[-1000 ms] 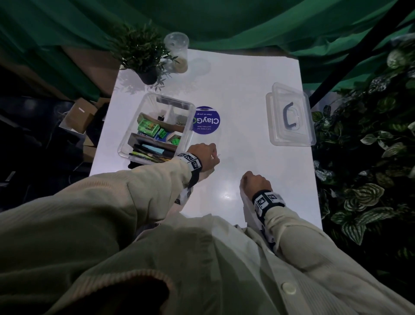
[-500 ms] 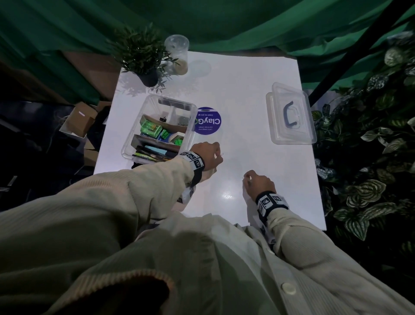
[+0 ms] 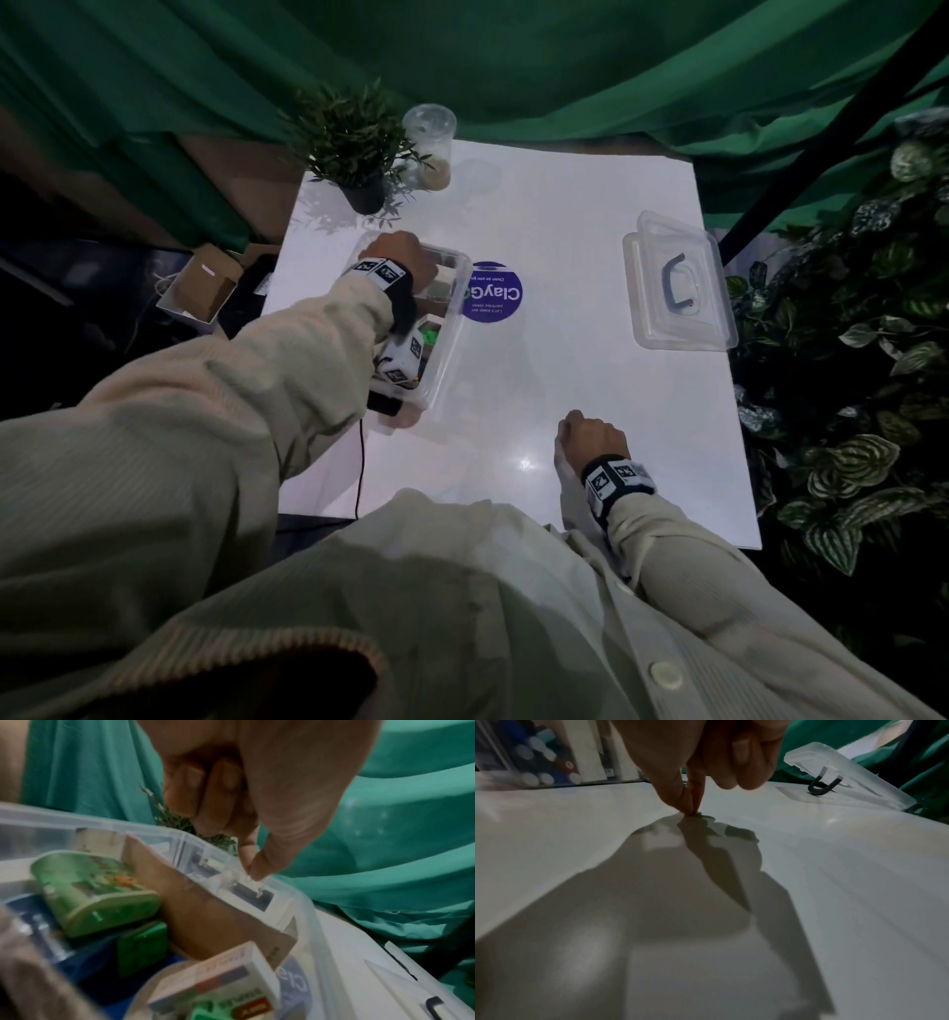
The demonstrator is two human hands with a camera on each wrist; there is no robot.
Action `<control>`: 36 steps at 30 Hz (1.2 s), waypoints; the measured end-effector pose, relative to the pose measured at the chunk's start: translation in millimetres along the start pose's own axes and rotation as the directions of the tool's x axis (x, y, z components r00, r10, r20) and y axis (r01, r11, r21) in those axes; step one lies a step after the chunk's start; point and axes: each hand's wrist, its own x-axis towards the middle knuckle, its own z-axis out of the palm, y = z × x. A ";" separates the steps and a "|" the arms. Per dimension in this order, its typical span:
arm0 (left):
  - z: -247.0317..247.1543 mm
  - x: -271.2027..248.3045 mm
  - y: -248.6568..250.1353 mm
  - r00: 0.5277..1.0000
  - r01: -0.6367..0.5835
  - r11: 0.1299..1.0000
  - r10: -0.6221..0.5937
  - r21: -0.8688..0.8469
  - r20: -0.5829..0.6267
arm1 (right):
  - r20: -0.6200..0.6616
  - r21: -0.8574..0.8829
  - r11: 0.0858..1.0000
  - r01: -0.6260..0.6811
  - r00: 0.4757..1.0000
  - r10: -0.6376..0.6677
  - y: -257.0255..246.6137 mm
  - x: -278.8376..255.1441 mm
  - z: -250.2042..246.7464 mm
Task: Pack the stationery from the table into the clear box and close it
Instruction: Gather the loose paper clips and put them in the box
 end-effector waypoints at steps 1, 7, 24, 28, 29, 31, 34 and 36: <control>2.7 1.7 -3.9 1.000 -0.003 1.000 0.003 0.019 0.019 | 0.005 0.014 1.000 -0.012 1.000 0.012 -0.9 0.9 0.2; 21.7 4.4 -1.8 0.981 0.002 0.993 0.021 -0.119 0.192 | 0.019 0.170 0.983 -0.066 0.998 0.064 4.5 3.6 -1.7; 39.6 -38.8 69.2 0.844 -0.537 0.840 0.534 -0.076 -0.057 | 0.018 0.607 0.733 -0.307 0.928 0.373 30.0 -0.6 -20.6; 107.8 -81.6 115.4 0.667 -0.709 0.706 0.670 0.000 0.327 | 0.053 0.603 0.711 -0.361 0.908 0.416 40.4 -3.5 -22.0; 126.8 -88.5 120.5 0.642 -0.716 0.698 0.648 0.018 0.410 | 0.058 0.617 0.701 -0.357 0.909 0.412 42.0 -3.4 -20.7; 158.3 -97.4 122.3 0.627 -0.704 0.709 0.591 0.042 0.507 | 0.078 0.650 0.674 -0.350 0.913 0.400 44.8 -2.1 -18.4; 184.6 -103.2 118.2 0.636 -0.696 0.715 0.573 0.063 0.517 | 0.118 0.673 0.648 -0.356 0.917 0.381 49.2 2.7 -16.3; 189.3 -104.0 117.9 0.639 -0.703 0.707 0.581 0.077 0.504 | 0.143 0.693 0.624 -0.359 0.918 0.370 52.1 6.3 -15.3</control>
